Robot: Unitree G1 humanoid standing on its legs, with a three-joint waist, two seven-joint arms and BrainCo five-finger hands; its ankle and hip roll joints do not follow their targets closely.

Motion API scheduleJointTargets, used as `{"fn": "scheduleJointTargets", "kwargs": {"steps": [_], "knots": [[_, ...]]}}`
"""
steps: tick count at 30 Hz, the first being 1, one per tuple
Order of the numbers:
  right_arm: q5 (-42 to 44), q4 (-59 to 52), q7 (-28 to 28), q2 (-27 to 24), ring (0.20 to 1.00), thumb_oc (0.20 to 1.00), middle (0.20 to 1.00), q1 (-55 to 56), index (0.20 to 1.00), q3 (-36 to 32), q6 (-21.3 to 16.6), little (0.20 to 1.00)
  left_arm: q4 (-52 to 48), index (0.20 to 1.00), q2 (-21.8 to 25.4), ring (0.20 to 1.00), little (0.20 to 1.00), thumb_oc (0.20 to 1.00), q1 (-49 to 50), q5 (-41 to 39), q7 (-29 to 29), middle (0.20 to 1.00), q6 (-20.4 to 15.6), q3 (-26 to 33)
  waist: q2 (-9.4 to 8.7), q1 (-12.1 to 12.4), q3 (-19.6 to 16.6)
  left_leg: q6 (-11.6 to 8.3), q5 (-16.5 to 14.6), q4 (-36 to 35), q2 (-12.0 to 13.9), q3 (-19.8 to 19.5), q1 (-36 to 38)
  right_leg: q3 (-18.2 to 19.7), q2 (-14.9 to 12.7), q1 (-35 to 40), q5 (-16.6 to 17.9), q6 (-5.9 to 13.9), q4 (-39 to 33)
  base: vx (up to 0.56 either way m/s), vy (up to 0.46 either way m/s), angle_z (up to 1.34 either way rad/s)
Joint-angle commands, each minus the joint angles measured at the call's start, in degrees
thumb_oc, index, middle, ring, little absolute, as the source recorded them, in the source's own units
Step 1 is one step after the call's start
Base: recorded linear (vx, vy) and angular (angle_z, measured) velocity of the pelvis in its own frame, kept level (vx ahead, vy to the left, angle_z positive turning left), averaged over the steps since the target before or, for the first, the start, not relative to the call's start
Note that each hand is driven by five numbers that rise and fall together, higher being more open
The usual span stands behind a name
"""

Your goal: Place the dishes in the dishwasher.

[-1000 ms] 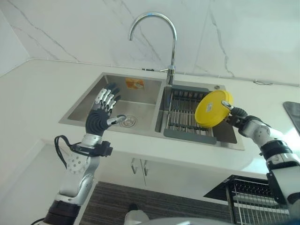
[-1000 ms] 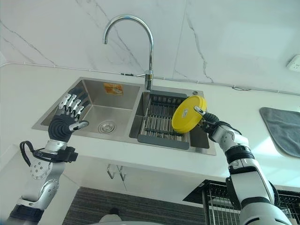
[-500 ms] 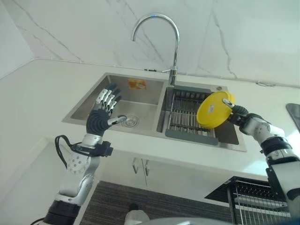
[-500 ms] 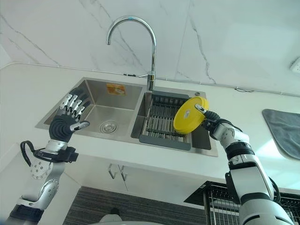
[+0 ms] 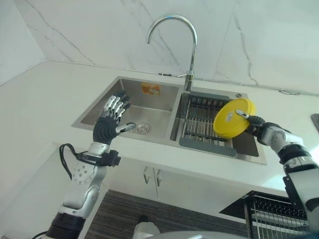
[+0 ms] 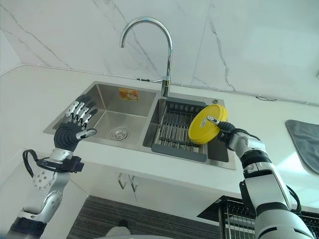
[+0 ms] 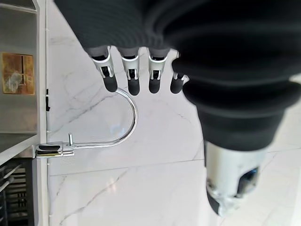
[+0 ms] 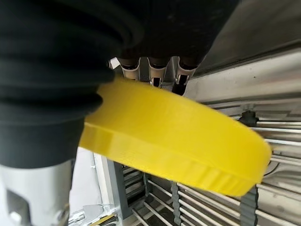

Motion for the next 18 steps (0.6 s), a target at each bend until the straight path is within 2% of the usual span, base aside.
{"fn": "scheduleJointTargets", "kwargs": {"steps": [1, 3, 5, 7, 8, 12, 13, 15, 18], "knots": [[-2.48, 2.17, -0.87, -4.75, 0.200, 0.200, 0.200, -11.12, 0.200, 3.70, -3.61, 0.200, -3.12, 1.000, 2.78, 1.000, 1.000, 1.000, -4.67, 0.10, 0.70, 1.000, -2.32, -3.51, -0.50, 2.63, 0.79, -1.18, -7.12, -0.08, -0.34, -2.29, 4.16, 0.77, -0.56, -0.10, -3.92, -1.05, 0.37, 0.00, 0.000, 0.00], [-4.91, 1.86, -2.05, -5.04, 0.200, 0.200, 0.200, -11.40, 0.200, 4.21, -4.02, 0.200, -3.20, 1.000, 2.79, 1.000, 1.000, 1.000, -4.45, 0.31, 0.89, 1.000, -2.15, -3.57, -0.64, 2.71, 0.80, -1.19, -7.10, -0.08, -0.34, -2.50, 4.11, 0.89, -0.52, -0.14, -3.92, -1.05, 0.37, 0.00, 0.000, 0.00], [-2.90, 1.77, -3.68, -5.08, 0.200, 0.200, 0.200, -11.82, 0.200, 4.32, -4.68, 0.200, -3.44, 1.000, 2.65, 1.000, 1.000, 1.000, -4.36, 0.64, 1.22, 1.000, -1.95, -3.80, -0.63, 2.79, 0.86, -1.21, -7.07, -0.08, -0.35, -2.60, 4.11, 0.89, -0.49, -0.07, -3.92, -1.08, 0.37, 0.00, 0.000, 0.00], [0.54, 1.80, -4.46, -5.18, 0.200, 0.200, 0.200, -12.02, 0.200, 3.54, -5.73, 0.200, -3.13, 1.000, 2.72, 1.000, 1.000, 1.000, -4.28, 0.54, 1.19, 1.000, -2.29, -3.92, -0.54, 2.84, 0.98, -1.18, -7.04, -0.08, -0.34, -2.69, 4.18, 0.93, -0.44, 0.07, -3.92, -1.12, 0.37, 0.00, 0.000, 0.00], [6.06, 1.19, -4.75, -4.43, 0.200, 0.200, 0.200, -11.39, 0.200, 1.50, -5.30, 0.200, -3.43, 1.000, 2.80, 1.000, 1.000, 1.000, -4.13, 0.28, 1.23, 1.000, -2.04, -3.76, -0.35, 2.89, 1.00, -1.14, -7.14, -0.08, -0.34, -2.75, 4.25, 0.91, -0.38, 0.19, -4.03, -1.16, 0.37, 0.00, 0.005, 0.04], [1.40, -0.10, -5.33, -3.61, 0.200, 0.200, 0.200, -10.33, 0.200, 1.40, -10.24, 0.200, -3.43, 1.000, 2.67, 1.000, 1.000, 1.000, -3.89, 0.32, 1.17, 1.000, -2.14, -4.10, -0.26, 3.01, 0.84, -1.09, -7.15, -0.08, -0.34, -2.80, 4.16, 0.91, -0.39, 0.23, -4.10, -1.14, 0.37, 0.00, 0.002, 0.01], [-0.22, -1.49, -4.02, -3.67, 0.200, 0.200, 0.200, -10.34, 0.200, 2.10, -11.34, 0.200, -3.19, 1.000, 2.72, 1.000, 1.000, 1.000, -3.55, 0.27, 1.02, 1.000, -2.64, -4.24, -0.27, 2.94, 0.80, -1.12, -7.14, -0.08, -0.29, -2.77, 4.15, 0.94, -0.39, 0.20, -4.14, -1.18, 0.37, 0.00, 0.000, 0.00], [1.56, -2.52, -5.29, -3.25, 0.200, 0.200, 0.200, -10.10, 0.200, 2.65, -12.45, 0.200, -3.13, 1.000, 2.44, 1.000, 1.000, 1.000, -3.30, 0.49, 0.98, 1.000, -2.98, -4.58, -0.24, 2.92, 0.72, -1.17, -7.05, -0.08, -0.22, -2.73, 4.17, 0.90, -0.41, 0.19, -4.07, -1.21, 0.37, 0.00, 0.000, 0.00], [3.70, -4.67, -8.19, -2.11, 0.200, 0.200, 0.200, -9.08, 0.200, 1.02, -16.15, 0.200, -2.91, 1.000, 2.29, 1.000, 1.000, 1.000, -3.19, 0.46, 1.06, 1.000, -3.51, -4.95, -0.05, 2.69, 0.65, -1.18, -7.09, -0.08, -0.12, -2.68, 4.25, 0.90, -0.35, 0.28, -4.17, -1.25, 0.37, -0.03, 0.009, 0.00]]}}
